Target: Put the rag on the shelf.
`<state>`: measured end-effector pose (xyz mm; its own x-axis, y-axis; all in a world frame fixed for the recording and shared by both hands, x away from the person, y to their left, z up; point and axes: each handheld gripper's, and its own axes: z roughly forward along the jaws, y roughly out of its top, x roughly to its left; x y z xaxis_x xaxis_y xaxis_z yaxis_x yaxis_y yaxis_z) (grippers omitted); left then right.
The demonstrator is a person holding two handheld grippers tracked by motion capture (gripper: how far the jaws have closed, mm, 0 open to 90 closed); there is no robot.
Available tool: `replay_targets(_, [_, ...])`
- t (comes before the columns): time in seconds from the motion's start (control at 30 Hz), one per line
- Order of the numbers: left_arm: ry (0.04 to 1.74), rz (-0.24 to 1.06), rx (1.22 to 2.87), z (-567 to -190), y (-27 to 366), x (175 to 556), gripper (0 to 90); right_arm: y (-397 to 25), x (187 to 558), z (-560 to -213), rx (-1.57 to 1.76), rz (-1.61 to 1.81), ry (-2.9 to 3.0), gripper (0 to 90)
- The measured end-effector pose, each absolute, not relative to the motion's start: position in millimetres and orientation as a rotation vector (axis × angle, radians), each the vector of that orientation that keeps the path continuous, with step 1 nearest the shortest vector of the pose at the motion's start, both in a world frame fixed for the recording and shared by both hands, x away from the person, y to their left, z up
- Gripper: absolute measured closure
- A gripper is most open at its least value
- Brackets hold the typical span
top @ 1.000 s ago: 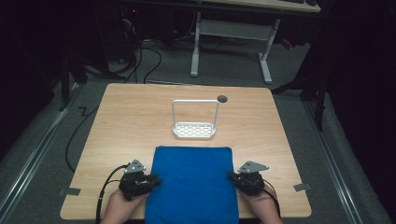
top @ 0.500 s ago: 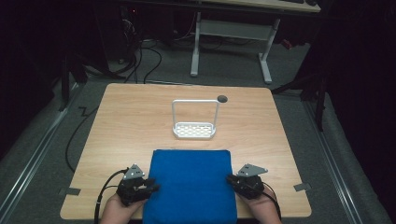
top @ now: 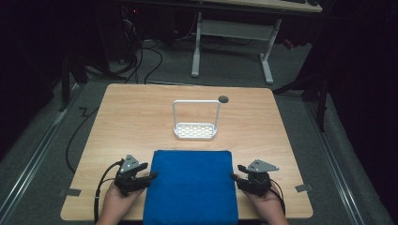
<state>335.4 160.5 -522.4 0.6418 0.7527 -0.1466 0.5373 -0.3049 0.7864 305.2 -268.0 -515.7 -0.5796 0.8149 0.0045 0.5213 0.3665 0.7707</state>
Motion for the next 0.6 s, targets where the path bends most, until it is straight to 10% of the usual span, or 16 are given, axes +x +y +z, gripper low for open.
replay_targets(0.6, [1.126,0.348,1.985,-529.7,147.3,400.3,50.8,-274.8,304.7,-511.2,1.144,1.081,2.204,48.2])
